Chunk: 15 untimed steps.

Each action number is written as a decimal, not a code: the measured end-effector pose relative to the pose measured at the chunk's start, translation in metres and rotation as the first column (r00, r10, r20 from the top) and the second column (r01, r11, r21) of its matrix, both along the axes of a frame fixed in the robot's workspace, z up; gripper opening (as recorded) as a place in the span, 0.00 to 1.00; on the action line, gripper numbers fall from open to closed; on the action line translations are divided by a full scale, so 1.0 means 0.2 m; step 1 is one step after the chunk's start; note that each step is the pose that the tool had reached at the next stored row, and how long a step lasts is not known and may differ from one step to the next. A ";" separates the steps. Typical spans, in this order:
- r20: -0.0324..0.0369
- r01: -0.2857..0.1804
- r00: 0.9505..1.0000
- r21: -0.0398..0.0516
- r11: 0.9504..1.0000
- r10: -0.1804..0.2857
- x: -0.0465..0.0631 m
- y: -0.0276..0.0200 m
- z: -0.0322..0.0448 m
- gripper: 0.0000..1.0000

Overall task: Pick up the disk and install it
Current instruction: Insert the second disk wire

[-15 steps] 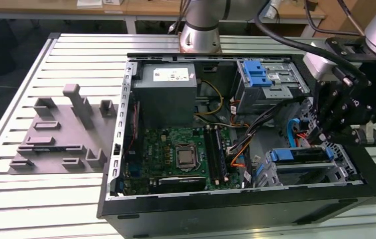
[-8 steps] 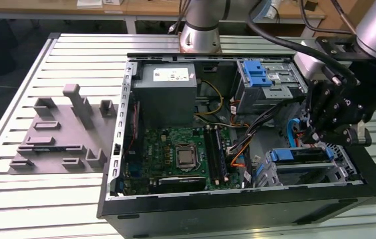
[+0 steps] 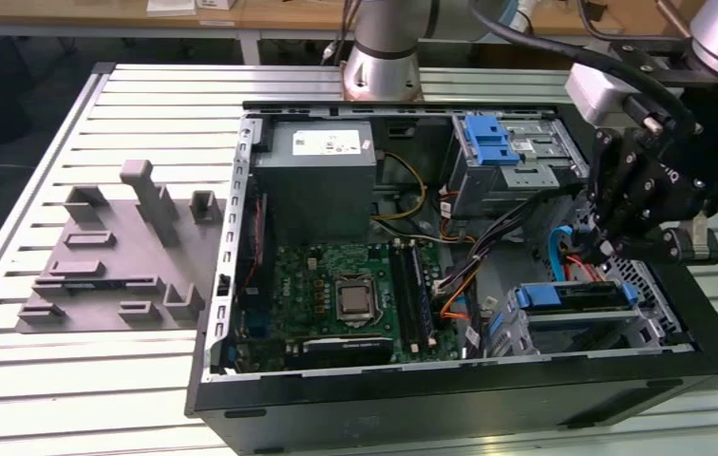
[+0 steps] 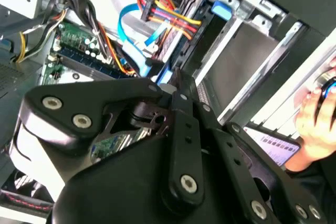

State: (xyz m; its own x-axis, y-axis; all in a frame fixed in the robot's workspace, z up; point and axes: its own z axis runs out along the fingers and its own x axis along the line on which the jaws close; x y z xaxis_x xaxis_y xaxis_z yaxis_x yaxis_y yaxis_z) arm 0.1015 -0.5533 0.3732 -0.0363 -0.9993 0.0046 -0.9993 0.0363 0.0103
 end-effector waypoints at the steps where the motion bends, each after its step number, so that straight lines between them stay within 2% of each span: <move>1: 0.000 0.000 1.000 0.001 1.000 0.000 -0.01 0.000 0.000 0.11; 5: 0.001 0.000 1.000 0.001 1.000 0.000 -0.03 0.001 0.012 0.11; 9: 0.001 0.000 1.000 0.001 1.000 0.000 -0.03 0.010 0.058 0.11; 12: 0.001 0.000 1.000 0.001 1.000 0.000 -0.03 0.036 0.074 0.11; 15: 0.001 0.000 1.000 -0.003 1.000 0.000 -0.03 0.077 0.074 0.11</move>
